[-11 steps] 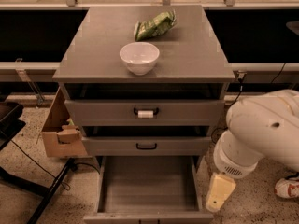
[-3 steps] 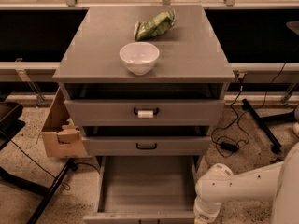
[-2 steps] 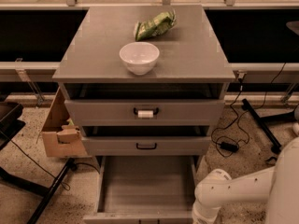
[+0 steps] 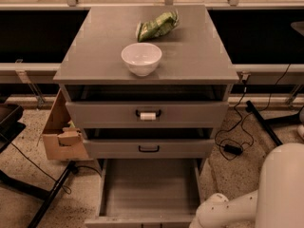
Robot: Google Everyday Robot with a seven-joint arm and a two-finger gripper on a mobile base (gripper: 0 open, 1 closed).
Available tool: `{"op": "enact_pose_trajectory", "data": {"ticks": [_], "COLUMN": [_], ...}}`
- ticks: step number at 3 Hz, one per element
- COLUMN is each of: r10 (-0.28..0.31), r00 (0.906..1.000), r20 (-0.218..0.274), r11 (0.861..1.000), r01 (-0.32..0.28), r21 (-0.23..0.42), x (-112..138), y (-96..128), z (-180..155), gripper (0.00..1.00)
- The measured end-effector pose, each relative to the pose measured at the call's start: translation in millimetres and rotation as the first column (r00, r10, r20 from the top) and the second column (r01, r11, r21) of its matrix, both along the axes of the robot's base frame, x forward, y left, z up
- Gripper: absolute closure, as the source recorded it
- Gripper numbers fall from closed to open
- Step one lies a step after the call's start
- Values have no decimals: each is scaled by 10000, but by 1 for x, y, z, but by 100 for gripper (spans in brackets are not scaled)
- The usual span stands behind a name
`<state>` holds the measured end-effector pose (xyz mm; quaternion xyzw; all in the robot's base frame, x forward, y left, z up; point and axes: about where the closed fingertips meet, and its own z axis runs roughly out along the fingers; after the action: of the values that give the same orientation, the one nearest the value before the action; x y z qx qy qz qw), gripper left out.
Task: Close bottom drawer
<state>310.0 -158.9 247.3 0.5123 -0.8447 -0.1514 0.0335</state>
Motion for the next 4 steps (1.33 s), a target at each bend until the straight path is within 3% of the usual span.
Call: {"op": "enact_pose_trajectory", "data": {"ticks": [2,4], "r10": [-470,-883], "r00": [9982,9892], "r20": [368,1170], "r11": [9975,9927], "r01": [450,776], "r21": [551,927], "x": [-6,21], "y": [19,30], "z": [-69,-127], "gripper": [100,100]}}
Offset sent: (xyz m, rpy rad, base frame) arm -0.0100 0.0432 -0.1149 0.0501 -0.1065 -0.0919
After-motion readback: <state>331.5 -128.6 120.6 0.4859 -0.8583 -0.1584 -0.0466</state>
